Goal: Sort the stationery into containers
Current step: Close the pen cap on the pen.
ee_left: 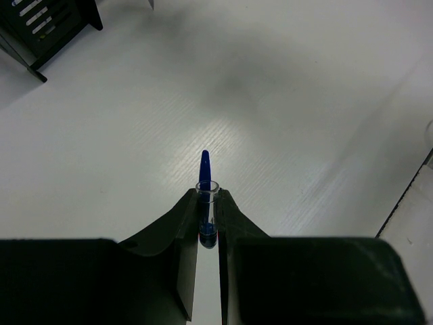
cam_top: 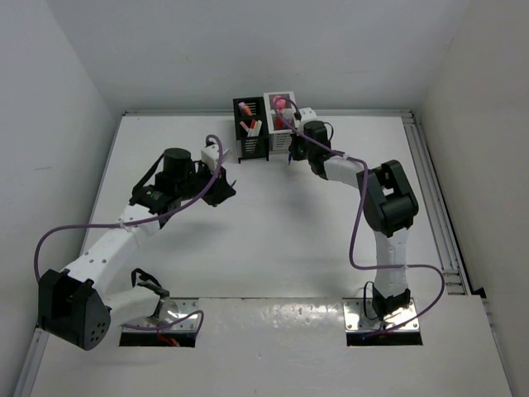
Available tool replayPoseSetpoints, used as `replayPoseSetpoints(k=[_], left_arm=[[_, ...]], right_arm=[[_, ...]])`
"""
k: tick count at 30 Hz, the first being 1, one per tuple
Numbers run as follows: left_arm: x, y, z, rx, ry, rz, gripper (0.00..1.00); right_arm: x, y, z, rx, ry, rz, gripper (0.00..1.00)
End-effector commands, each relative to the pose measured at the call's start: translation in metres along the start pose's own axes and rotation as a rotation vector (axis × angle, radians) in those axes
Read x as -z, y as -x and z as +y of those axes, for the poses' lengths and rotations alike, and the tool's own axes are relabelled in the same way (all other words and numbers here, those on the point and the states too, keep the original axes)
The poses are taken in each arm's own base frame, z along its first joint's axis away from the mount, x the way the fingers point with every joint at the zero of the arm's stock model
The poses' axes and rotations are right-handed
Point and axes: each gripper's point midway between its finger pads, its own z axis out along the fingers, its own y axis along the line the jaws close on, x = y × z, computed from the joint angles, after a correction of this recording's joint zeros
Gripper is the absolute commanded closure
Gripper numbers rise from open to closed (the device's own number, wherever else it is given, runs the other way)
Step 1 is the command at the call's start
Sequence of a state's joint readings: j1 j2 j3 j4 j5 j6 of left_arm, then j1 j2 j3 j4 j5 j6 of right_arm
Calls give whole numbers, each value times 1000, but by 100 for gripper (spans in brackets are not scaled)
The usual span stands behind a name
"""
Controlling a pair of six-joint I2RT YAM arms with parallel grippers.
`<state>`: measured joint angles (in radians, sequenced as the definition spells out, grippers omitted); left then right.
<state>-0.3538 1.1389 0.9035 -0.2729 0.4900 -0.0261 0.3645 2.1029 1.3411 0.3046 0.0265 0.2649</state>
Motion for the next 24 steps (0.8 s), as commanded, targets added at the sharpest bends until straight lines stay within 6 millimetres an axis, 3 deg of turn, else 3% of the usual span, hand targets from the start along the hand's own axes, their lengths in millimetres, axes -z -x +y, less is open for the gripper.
replayPoseSetpoints(k=[1,7,10,12,20,24], left_arm=[[-1,8,2,-22,-16,-40,100],[-1,6,3,-24,-22,-35,100],[-2,7,4,-21,-24,-38,100],[-2,6,4,-18,-24,-35,100],[-3,4,6,-15,-22,-33,100],[-2,6,7,-14,-16,-37,100]], right_arm=[[-6,27,4,1,-7,-89,100],[-7,26,2,11,-12,-90,98],[-8,28,2,12,-14,-98,78],[-11,28,1,10,-20,-103,74],[-24,36,0,10,-27,-147,75],[-28,38,0,5,-36,-161,92]])
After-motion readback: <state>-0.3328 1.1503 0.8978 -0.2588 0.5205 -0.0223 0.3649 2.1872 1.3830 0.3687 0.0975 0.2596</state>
